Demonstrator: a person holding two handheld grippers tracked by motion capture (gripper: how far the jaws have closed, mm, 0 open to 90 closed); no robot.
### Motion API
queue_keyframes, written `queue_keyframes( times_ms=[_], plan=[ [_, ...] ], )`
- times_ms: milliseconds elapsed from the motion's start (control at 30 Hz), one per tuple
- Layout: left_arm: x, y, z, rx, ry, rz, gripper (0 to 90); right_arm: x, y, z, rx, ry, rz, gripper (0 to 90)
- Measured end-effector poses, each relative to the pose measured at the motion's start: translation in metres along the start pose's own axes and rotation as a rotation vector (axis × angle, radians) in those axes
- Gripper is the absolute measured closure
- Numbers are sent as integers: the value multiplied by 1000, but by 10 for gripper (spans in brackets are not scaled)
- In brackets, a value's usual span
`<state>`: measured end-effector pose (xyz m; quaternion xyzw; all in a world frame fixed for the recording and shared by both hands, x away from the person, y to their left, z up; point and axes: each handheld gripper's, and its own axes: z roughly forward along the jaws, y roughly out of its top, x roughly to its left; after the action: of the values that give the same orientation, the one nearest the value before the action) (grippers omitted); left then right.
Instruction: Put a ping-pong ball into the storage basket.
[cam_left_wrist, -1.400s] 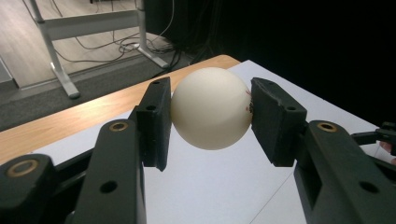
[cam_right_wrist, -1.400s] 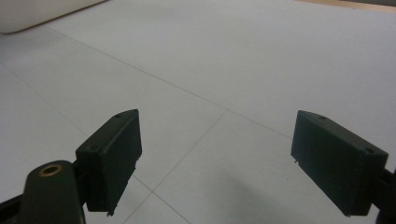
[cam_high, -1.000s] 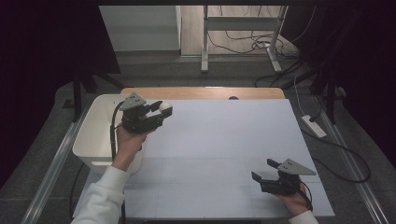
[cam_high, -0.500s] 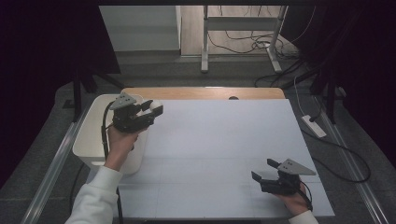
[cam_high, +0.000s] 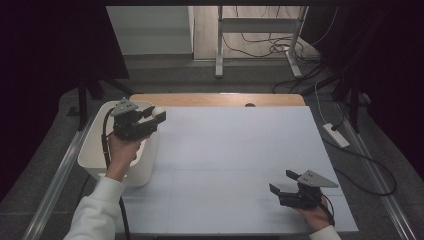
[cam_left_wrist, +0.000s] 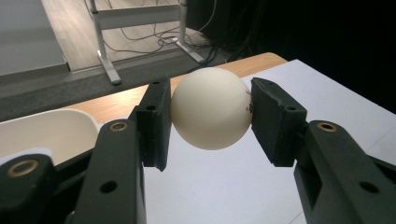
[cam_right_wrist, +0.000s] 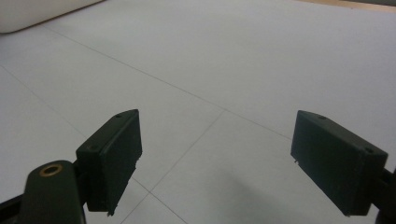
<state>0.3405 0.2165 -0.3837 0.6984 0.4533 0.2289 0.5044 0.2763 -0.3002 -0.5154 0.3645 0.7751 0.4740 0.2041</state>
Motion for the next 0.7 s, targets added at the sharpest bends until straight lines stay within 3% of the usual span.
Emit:
queue_keyframes(
  times_ms=[200, 700],
  plan=[
    [9, 0, -4, -4, 11, -27, 508, 0, 0, 0, -1, 0, -3, 164],
    [26, -2, -11, 5, 78, -42, 508, 0, 0, 0, -1, -1, -3, 164]
  ],
)
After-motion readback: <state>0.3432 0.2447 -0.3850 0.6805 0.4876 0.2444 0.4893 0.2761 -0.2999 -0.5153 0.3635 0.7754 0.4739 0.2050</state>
